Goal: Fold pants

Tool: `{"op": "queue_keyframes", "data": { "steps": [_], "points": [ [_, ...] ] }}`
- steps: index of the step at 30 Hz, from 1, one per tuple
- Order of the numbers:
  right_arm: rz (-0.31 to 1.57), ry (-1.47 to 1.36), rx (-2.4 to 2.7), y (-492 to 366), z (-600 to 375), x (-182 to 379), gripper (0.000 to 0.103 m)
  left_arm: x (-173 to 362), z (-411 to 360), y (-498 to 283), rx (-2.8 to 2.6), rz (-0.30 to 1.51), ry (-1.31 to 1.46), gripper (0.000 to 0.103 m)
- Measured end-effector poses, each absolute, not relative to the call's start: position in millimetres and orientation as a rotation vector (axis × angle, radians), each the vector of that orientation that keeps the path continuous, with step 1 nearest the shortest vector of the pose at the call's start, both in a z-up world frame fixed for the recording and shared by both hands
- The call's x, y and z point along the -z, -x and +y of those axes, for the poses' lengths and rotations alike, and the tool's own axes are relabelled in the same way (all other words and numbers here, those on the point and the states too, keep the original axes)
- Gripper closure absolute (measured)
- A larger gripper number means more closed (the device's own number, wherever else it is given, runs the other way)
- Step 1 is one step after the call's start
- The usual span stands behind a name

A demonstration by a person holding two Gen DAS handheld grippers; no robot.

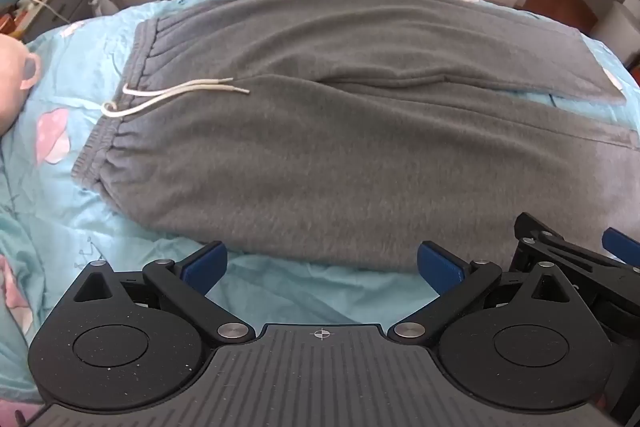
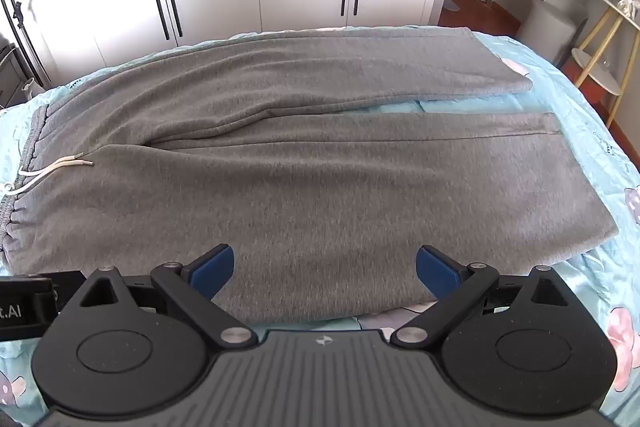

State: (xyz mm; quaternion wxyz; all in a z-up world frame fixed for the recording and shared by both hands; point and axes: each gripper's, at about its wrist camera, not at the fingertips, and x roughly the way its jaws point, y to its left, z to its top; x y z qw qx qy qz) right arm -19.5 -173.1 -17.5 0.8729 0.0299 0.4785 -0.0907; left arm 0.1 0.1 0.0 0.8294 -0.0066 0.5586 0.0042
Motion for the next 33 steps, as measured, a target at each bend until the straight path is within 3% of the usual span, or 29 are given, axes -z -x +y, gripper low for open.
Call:
{"op": "queue_keyframes", "data": {
  "steps": [33],
  "points": [
    [0.981,-0.058,0.201,21.4,-173.3,16.4,0.005,7.4,0.9,-2.1,-0.030,1.190,0.007,0.000]
  ]
}}
